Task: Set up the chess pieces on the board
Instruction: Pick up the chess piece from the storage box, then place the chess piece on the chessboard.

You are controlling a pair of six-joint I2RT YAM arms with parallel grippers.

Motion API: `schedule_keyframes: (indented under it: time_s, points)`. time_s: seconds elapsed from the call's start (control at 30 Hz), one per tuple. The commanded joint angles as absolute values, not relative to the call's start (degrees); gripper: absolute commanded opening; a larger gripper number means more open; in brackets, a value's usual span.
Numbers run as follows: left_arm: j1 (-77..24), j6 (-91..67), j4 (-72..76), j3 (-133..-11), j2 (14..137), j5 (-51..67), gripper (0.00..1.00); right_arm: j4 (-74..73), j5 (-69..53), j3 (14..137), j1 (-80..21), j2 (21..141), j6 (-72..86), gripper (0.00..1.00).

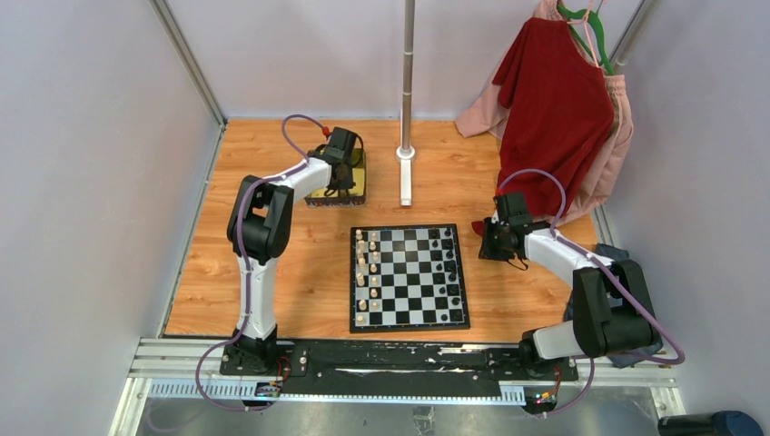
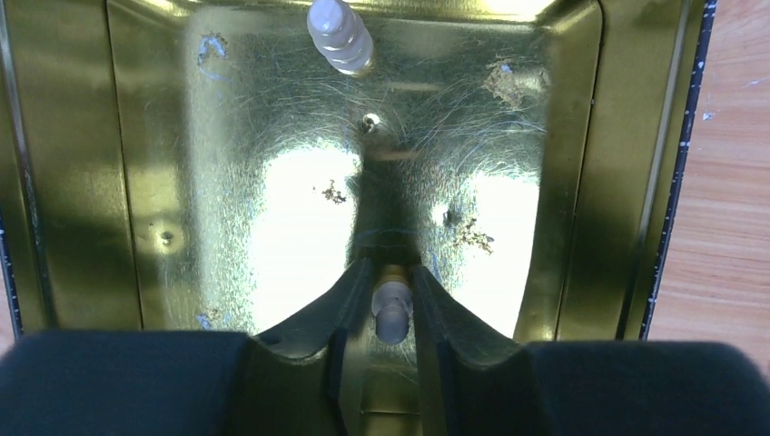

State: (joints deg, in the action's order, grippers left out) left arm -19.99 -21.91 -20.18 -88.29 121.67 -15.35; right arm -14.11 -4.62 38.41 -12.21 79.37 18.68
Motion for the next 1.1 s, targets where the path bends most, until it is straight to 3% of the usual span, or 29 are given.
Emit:
schedule_keyframes:
  time_s: [0.0, 0.17, 0.73, 1.07]
  points:
    - [-19.6, -22.1, -20.8, -86.9, 120.1, -14.9, 0.26, -14.9, -5.1, 38.6, -11.5, 79.8, 19.1, 0.28]
    - [-19.6, -22.1, -20.7, -86.8, 119.5, -15.0, 0.15, -14.9, -5.2, 38.3, -11.5, 79.5, 19.1, 0.28]
    - [-19.6, -19.8, -23.8, -88.6, 110.7, -17.5, 0.04, -14.8, -4.4, 38.5, -11.5, 79.3, 19.0, 0.28]
    - [-21.9, -17.1, -28.0, -76.0, 94.0, -11.3, 0.00, -15.2, -2.9, 39.9, -11.3, 79.4, 18.8, 0.28]
